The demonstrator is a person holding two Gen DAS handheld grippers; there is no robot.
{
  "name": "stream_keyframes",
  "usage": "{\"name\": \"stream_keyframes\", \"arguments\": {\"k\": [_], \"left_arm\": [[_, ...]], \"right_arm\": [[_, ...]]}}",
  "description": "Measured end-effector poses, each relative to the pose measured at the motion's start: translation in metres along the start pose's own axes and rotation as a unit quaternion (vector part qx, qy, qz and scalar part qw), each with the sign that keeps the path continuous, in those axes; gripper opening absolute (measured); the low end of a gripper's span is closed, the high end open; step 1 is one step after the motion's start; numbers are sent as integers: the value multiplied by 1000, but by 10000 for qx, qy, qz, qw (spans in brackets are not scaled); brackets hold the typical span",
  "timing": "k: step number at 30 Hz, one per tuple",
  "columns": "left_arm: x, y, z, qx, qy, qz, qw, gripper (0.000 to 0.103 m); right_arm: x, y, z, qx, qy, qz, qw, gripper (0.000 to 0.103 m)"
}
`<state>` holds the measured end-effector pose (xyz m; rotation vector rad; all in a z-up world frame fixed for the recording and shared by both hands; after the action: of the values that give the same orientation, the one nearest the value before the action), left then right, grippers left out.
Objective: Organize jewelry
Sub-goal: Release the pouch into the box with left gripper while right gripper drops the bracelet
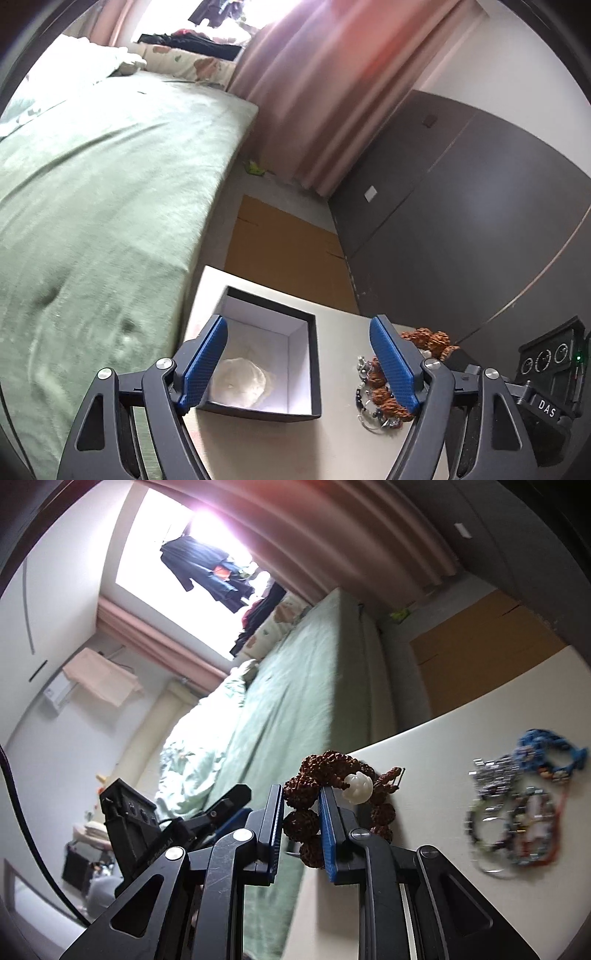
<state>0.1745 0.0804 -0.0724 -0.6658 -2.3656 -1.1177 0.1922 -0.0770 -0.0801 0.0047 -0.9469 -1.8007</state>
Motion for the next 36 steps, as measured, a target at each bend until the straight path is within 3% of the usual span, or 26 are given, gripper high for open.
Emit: {"name": "stream_keyframes", "arguments": {"k": [7, 17, 20, 24, 33, 36], "left_arm": [[13, 10, 23, 328, 28, -113, 9994, 80], [25, 19, 44, 557, 61, -165, 9983, 80], [28, 20, 48, 578, 112, -182, 9981, 80], [25, 17, 44, 472, 194, -161, 9986, 80], [13, -1, 11, 115, 150, -32, 9998, 85], [9, -8, -9, -74, 65, -2, 10000, 85]], "right_arm": [[-40, -10, 20, 48, 209, 75, 9997, 20], [-75, -29, 11, 582, -786, 397, 9944, 23], [-81, -38, 6, 638, -975, 715, 9906, 29], [-56, -30, 2, 597, -1040, 511, 9915, 61], [8, -9, -28, 450, -1437, 303, 9881, 66], [35, -3, -40, 291, -1572, 174, 9870, 79]]}}
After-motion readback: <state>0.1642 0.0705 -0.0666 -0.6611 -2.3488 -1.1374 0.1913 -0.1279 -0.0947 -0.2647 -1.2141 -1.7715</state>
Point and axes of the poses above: each gripper's, at about its wrist camera, not at the fingertips, and x roughly against the way its jaws point, z to its left, y to its top, the point moved 9 cm from there along -x, roughly the way its jaws point, and after that the axes turned 6 degrees about x, right-handed, at the moved point
